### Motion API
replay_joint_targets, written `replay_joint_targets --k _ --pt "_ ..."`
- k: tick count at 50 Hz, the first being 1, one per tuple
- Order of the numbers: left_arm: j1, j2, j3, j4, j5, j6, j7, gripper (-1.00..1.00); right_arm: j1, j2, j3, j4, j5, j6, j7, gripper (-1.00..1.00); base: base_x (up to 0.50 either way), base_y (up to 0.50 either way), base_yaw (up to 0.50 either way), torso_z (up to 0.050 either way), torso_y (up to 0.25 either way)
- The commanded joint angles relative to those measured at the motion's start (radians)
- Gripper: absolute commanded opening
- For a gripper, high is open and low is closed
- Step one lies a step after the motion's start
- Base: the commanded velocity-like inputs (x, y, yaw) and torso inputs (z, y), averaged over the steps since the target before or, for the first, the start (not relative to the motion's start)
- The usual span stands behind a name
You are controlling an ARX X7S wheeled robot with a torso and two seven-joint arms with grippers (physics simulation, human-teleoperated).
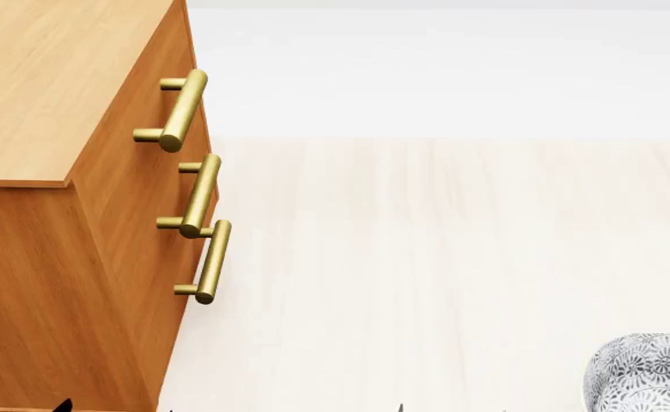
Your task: Put the bowl on top of the cabinet.
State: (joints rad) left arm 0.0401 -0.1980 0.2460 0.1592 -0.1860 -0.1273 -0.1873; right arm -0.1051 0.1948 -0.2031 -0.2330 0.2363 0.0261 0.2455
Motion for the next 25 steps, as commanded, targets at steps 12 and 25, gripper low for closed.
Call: replay_joint_targets --k 12,25 --pt "0.063 -0.004 0.018 0.258 0.015 -0.189 -0.082 1.00 -0.091 0.000 0.196 -0.205 0.380 0.048 0.032 1.00 0.00 0.00 0.00 0.000 0.000" --pt "0.152 -0.025 -0.022 0.354 0.039 -0.090 -0.152 1.00 -0.233 -0.050 0.302 -0.301 0.448 -0.106 0.035 1.00 0.00 0.00 0.00 0.000 0.000"
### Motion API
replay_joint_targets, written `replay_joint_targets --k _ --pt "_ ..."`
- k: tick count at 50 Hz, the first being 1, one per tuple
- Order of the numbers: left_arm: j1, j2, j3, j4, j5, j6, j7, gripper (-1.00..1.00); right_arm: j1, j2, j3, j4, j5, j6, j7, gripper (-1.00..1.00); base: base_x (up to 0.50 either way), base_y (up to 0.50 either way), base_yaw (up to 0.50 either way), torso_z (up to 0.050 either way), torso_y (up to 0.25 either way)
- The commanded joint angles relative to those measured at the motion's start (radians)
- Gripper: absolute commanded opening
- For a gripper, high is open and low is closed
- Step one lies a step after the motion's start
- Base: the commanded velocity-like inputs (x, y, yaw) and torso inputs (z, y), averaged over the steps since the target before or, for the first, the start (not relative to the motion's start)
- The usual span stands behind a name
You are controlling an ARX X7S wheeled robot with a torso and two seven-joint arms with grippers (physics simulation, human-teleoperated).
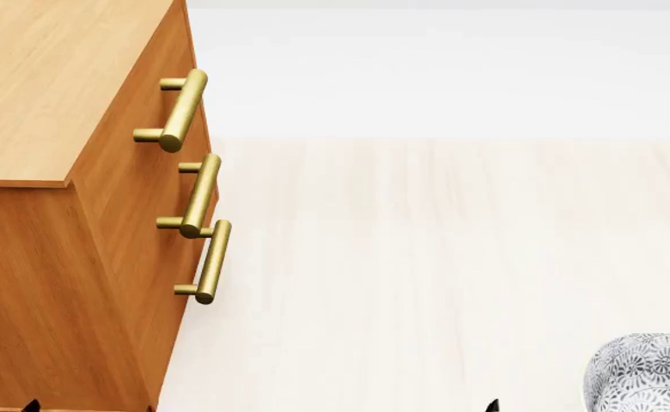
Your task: Put the bowl on top of the cabinet.
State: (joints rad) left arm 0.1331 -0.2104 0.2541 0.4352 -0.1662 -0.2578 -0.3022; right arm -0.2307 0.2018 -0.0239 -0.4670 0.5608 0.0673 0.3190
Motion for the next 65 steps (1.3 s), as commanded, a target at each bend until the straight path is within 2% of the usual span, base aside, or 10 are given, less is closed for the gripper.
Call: replay_joint_targets --k 1,3,4,10,27,29,53,57,60,65 --pt "0.088 -0.018 -0.022 0.066 0.029 0.155 -0.016 1.00 -0.108 -0.055 0.122 -0.066 0.125 -0.147 -0.039 1.00 0.00 0.00 0.00 0.000 0.000" --pt "0.094 -0.011 -0.028 0.077 0.044 0.136 -0.045 1.00 -0.108 -0.054 0.120 -0.064 0.126 -0.150 -0.041 1.00 0.00 0.00 0.00 0.000 0.000" --pt "0.124 -0.009 -0.038 0.070 0.040 0.235 -0.041 1.00 -0.107 -0.056 0.121 -0.061 0.125 -0.154 -0.040 1.00 0.00 0.00 0.00 0.000 0.000" --pt "0.110 -0.012 -0.025 0.057 0.048 0.216 -0.042 1.00 -0.094 -0.044 0.144 -0.039 0.215 -0.153 -0.045 1.00 0.00 0.00 0.00 0.000 0.000" --pt "0.103 -0.024 -0.019 0.053 0.030 0.211 -0.054 1.00 -0.098 -0.043 0.149 -0.034 0.228 -0.177 -0.031 1.00 0.00 0.00 0.00 0.000 0.000" --pt "0.084 -0.026 -0.016 0.032 -0.003 0.198 -0.034 1.00 -0.098 -0.025 0.223 -0.008 0.430 -0.180 -0.035 1.00 0.00 0.00 0.00 0.000 0.000" --pt "0.073 -0.045 -0.006 0.023 -0.035 0.204 -0.046 1.00 -0.001 0.006 0.253 0.135 0.604 -0.138 0.004 1.00 0.00 0.00 0.00 0.000 0.000" --pt "0.075 -0.048 -0.004 0.025 -0.036 0.208 -0.049 1.00 0.013 0.009 0.273 0.168 0.657 -0.137 0.007 1.00 0.00 0.00 0.00 0.000 0.000" --pt "0.074 -0.050 -0.002 0.022 -0.037 0.210 -0.050 1.00 0.075 0.053 0.254 0.267 0.785 -0.046 0.005 1.00 0.00 0.00 0.00 0.000 0.000" --pt "0.077 -0.054 -0.005 0.027 -0.046 0.213 -0.055 1.00 0.063 0.042 0.271 0.260 0.792 -0.064 0.015 1.00 0.00 0.00 0.00 0.000 0.000"
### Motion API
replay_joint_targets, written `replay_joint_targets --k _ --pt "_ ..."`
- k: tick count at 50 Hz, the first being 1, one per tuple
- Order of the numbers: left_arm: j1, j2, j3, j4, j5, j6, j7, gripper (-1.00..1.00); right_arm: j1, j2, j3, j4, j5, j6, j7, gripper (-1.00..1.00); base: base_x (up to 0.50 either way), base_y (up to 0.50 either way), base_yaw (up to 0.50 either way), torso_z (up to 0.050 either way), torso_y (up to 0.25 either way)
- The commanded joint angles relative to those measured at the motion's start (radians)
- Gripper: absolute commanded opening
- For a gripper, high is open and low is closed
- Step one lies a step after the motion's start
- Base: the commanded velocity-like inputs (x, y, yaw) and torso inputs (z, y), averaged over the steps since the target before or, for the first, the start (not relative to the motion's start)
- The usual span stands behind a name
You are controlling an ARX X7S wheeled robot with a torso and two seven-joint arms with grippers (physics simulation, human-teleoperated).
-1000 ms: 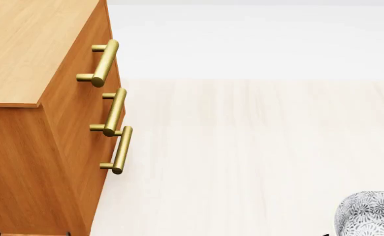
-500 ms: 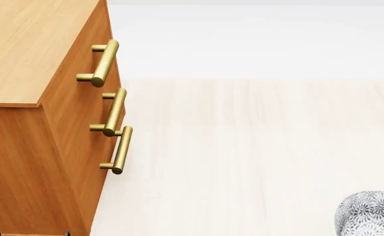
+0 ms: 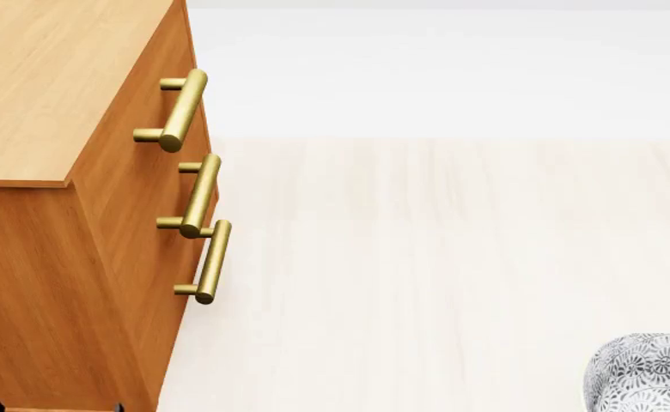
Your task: Put the bowl on top of the cabinet.
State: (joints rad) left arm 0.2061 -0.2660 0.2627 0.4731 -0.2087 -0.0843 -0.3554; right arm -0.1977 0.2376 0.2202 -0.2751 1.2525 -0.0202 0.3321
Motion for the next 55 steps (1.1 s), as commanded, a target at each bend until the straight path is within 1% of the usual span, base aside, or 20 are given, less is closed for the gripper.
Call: replay_joint_targets --k 1,6,9,16,25,31,55 --pt "0.004 0.001 -0.013 -0.011 -0.003 0.040 -0.003 1.00 0.023 0.000 0.033 0.059 0.095 0.012 -0.001 1.00 0.00 0.00 0.00 0.000 0.000" --pt "0.001 -0.001 -0.010 -0.014 -0.007 0.040 -0.005 1.00 -0.031 -0.032 0.061 -0.009 0.057 -0.044 0.003 1.00 0.00 0.00 0.00 0.000 0.000" --pt "0.002 -0.003 -0.010 -0.014 -0.011 0.042 -0.006 1.00 -0.052 -0.040 0.077 -0.028 0.068 -0.060 -0.002 1.00 0.00 0.00 0.00 0.000 0.000" --pt "-0.002 -0.006 -0.005 -0.018 -0.018 0.040 -0.008 1.00 -0.028 -0.028 0.080 0.011 0.097 -0.051 0.006 1.00 0.00 0.00 0.00 0.000 0.000" --pt "-0.004 -0.011 -0.002 -0.018 -0.032 0.040 -0.009 1.00 -0.044 -0.029 0.103 -0.001 0.117 -0.068 0.011 1.00 0.00 0.00 0.00 0.000 0.000" --pt "-0.006 -0.013 0.001 -0.021 -0.034 0.042 -0.012 1.00 -0.031 -0.039 0.106 0.014 0.088 -0.091 0.023 1.00 0.00 0.00 0.00 0.000 0.000" --pt "-0.011 -0.022 0.009 -0.026 -0.048 0.048 -0.018 1.00 -0.006 -0.027 0.106 0.053 0.093 -0.097 0.050 1.00 0.00 0.00 0.00 0.000 0.000"
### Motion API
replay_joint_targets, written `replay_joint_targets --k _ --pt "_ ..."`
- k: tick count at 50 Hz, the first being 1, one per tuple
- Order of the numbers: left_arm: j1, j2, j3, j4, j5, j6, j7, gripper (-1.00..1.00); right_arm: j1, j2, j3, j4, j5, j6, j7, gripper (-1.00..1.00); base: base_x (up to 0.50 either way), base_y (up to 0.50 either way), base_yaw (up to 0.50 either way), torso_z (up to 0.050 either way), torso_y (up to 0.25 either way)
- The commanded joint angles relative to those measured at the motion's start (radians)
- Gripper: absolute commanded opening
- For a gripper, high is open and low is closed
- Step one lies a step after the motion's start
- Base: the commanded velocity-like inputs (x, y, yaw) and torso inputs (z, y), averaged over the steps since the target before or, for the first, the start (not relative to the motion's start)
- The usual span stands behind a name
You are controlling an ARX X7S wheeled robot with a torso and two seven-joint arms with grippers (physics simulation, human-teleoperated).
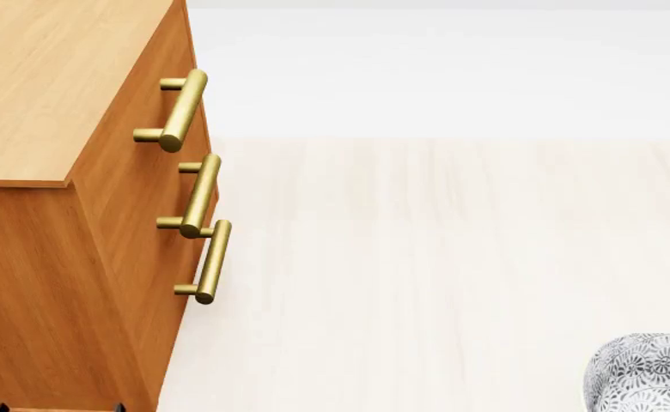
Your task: Put the bowl on top of the cabinet.
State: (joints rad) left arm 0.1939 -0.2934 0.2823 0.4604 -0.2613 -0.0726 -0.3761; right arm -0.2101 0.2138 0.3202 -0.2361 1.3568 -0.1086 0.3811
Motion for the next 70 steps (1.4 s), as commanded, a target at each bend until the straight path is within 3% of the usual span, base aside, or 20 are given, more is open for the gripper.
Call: replay_joint_targets --k 1,44,70 --pt "0.001 0.005 -0.011 -0.014 0.004 0.036 0.002 1.00 0.007 -0.003 0.005 0.014 -0.011 -0.009 0.001 1.00 0.00 0.00 0.00 0.000 0.000" --pt "0.000 -0.008 0.007 -0.015 0.002 0.046 -0.011 1.00 0.015 0.005 0.003 0.033 -0.007 -0.027 0.016 1.00 0.00 0.00 0.00 0.000 0.000" --pt "0.005 -0.017 0.015 -0.008 -0.002 0.053 -0.019 1.00 0.127 0.037 -0.027 0.211 -0.003 0.007 0.084 1.00 0.00 0.00 0.00 0.000 0.000"
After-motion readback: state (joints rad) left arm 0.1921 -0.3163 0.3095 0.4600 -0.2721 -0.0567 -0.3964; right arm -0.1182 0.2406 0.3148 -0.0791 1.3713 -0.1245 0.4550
